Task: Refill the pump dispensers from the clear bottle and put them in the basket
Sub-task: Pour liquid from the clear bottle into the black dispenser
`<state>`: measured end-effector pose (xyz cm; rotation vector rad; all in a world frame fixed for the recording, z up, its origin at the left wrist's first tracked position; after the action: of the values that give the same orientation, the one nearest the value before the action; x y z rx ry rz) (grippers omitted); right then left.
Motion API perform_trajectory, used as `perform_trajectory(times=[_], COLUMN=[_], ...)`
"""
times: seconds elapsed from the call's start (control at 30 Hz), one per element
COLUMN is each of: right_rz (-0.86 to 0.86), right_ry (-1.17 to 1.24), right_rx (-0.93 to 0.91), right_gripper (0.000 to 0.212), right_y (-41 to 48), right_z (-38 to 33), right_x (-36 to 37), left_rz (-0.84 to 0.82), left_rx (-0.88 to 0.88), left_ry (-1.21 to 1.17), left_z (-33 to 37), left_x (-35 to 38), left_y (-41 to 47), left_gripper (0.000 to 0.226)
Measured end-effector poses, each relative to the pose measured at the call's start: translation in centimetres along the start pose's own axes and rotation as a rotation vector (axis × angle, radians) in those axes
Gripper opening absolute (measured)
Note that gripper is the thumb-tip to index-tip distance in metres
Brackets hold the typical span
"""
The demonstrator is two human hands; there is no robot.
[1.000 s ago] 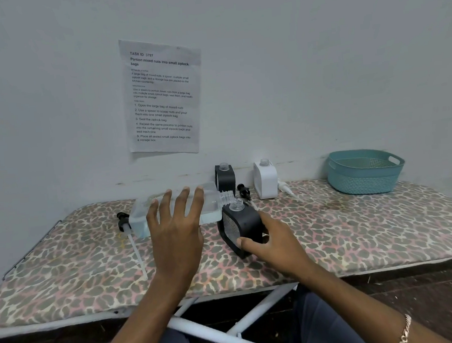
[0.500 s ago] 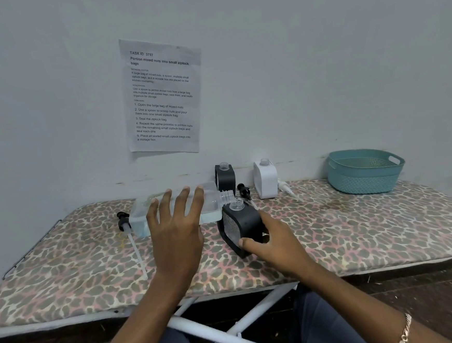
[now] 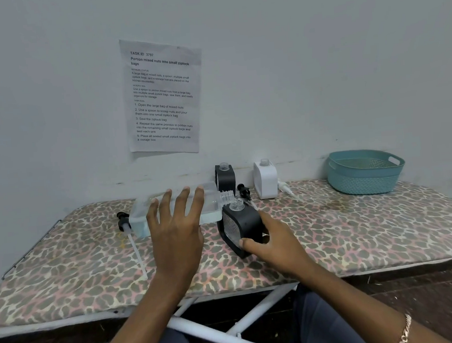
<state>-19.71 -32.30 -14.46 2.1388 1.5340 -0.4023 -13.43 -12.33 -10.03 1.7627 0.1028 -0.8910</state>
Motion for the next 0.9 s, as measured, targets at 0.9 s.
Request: perform_trajectory(times=[0.9], right_rz=[0.002], right_ry=[-0.014], right_rx=[-0.011], right_gripper=[0.042], right_y=[0.09], right_z=[-0.01], right_x=[-0.04], left_rz=[0.009], left_rx=[-0.003], left_ry=[0.0], left_z=[0.12], left_x=[-0.18], left_y=[0.04], left_gripper=[0.08])
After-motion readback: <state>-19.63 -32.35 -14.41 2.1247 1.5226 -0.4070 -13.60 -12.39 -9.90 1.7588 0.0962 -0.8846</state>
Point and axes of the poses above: each hand's wrist, its own y-axis towards the middle knuckle, its own x-axis out of the palm, z = x × y, the point moved 5 cm from there along y, towards the middle knuckle, and after that the axes turned 8 degrees about x, right-handed, at the moved point
